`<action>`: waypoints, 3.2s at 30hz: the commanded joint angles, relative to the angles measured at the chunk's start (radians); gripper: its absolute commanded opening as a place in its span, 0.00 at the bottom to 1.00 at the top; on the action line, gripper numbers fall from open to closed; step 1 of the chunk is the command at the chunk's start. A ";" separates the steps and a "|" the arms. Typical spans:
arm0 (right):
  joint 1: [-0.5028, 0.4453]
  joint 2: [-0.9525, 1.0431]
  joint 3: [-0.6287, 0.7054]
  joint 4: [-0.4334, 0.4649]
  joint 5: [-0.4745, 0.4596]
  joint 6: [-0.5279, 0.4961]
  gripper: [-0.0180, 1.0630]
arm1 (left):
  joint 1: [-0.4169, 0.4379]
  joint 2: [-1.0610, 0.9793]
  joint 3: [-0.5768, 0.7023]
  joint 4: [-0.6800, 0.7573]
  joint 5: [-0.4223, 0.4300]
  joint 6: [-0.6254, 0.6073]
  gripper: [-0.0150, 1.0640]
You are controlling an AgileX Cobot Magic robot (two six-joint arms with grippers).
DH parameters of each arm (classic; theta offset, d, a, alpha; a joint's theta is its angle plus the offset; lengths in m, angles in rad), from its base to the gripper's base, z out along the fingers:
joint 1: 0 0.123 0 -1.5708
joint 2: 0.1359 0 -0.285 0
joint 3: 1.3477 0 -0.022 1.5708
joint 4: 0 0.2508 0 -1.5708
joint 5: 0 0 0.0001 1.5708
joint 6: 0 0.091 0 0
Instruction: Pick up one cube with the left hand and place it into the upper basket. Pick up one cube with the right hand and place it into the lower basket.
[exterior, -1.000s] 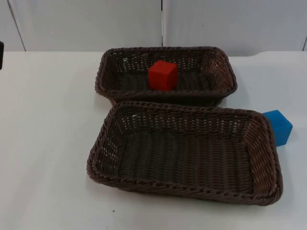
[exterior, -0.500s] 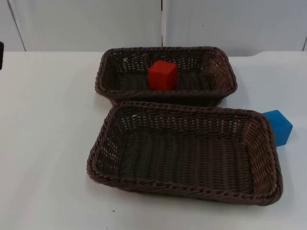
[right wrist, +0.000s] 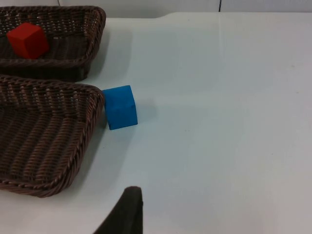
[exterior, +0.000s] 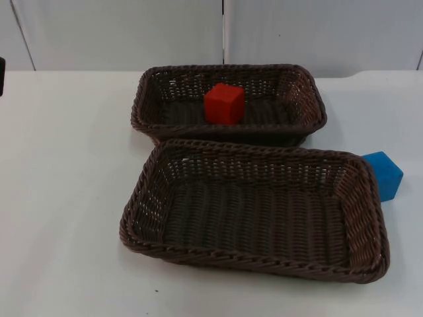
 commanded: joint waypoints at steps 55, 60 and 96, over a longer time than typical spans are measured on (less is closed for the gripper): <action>-0.007 1.055 -0.331 0.003 -0.312 -0.235 0.99 | -0.005 -0.007 0.006 -0.007 0.009 -0.006 0.74; -0.007 1.144 -0.384 0.003 -0.290 -0.350 0.99 | -0.005 -0.007 0.006 -0.007 0.009 -0.006 0.74; -0.007 1.759 -0.580 0.041 -0.423 -0.964 0.99 | -0.005 -0.007 0.006 0.003 0.009 -0.006 0.74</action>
